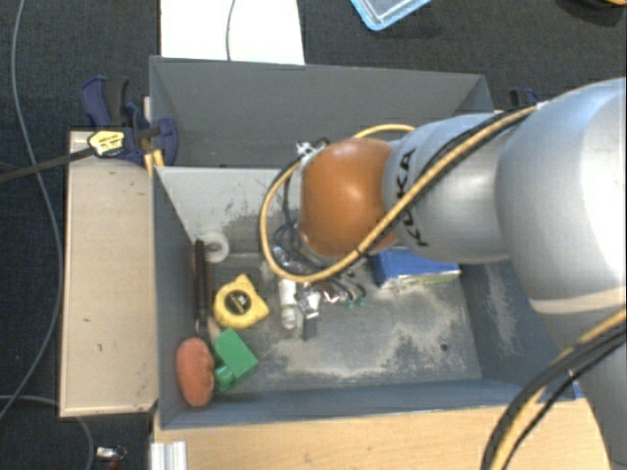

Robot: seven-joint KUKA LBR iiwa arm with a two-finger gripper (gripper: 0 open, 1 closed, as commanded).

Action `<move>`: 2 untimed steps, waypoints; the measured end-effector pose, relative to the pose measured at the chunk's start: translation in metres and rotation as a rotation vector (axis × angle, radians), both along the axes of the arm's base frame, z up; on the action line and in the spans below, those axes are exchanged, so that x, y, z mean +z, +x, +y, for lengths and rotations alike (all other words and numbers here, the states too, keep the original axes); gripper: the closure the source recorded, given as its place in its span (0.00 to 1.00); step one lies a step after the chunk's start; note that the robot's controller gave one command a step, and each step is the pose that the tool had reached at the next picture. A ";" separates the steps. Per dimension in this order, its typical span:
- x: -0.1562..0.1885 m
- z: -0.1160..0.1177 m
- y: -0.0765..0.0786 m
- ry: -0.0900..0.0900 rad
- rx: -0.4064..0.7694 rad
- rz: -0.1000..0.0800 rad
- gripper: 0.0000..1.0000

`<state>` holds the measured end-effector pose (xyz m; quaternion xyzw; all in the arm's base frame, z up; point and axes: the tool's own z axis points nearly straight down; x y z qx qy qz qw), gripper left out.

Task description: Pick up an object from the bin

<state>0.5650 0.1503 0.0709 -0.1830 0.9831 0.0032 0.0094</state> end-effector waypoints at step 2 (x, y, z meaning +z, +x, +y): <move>0.000 -0.056 -0.001 -0.007 0.218 0.004 1.00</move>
Offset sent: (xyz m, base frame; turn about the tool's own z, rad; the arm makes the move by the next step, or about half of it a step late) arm 0.0000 0.0000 0.0000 0.0000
